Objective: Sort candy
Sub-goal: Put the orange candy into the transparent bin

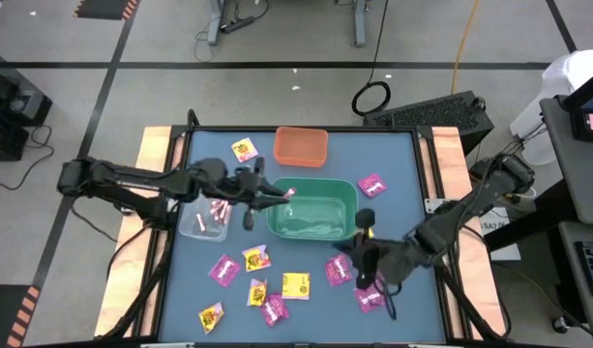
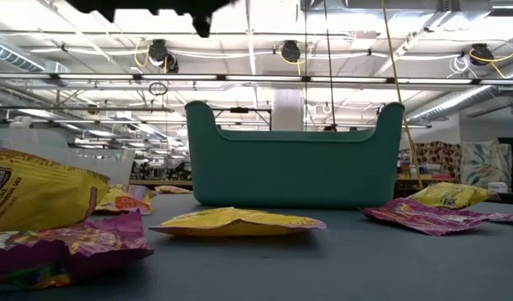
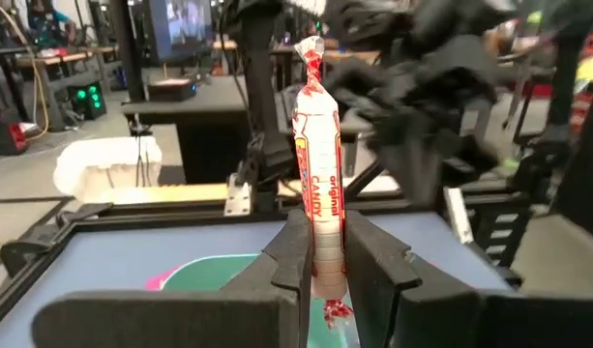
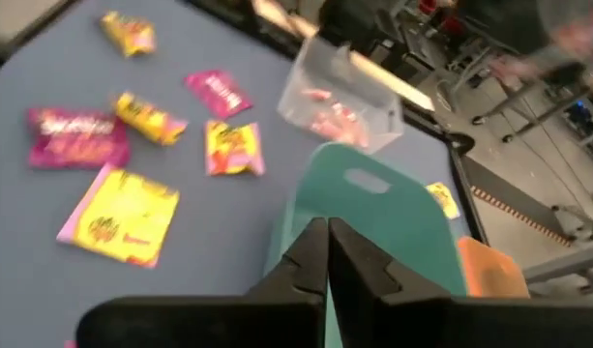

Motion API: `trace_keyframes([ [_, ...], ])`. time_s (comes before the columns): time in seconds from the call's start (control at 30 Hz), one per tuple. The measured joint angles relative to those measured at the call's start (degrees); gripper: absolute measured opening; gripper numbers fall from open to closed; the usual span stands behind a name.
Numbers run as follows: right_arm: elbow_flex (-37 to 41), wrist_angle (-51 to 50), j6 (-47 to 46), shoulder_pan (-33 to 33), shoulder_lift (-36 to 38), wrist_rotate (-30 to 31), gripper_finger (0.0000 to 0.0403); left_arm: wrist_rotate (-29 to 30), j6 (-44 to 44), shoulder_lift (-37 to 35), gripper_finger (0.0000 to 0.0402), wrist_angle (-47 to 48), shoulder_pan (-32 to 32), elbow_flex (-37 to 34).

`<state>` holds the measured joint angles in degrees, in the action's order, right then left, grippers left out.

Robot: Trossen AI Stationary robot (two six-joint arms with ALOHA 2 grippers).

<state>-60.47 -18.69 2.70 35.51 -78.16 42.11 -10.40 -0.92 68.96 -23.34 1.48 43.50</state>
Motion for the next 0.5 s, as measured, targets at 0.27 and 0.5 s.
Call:
trace_keyframes([
  [0.27, 6.5, 14.4, 3.6, -3.9, 2.0, -6.9, 0.0008, 0.5, -1.2, -10.0, 0.0050, 12.9, 0.0, -3.1],
  [0.5, 13.6, 27.1, 4.0, -3.9, 1.5, -9.5, 0.0008, 2.3, -16.2, -15.4, 0.0050, 19.9, -1.0, -3.0],
])
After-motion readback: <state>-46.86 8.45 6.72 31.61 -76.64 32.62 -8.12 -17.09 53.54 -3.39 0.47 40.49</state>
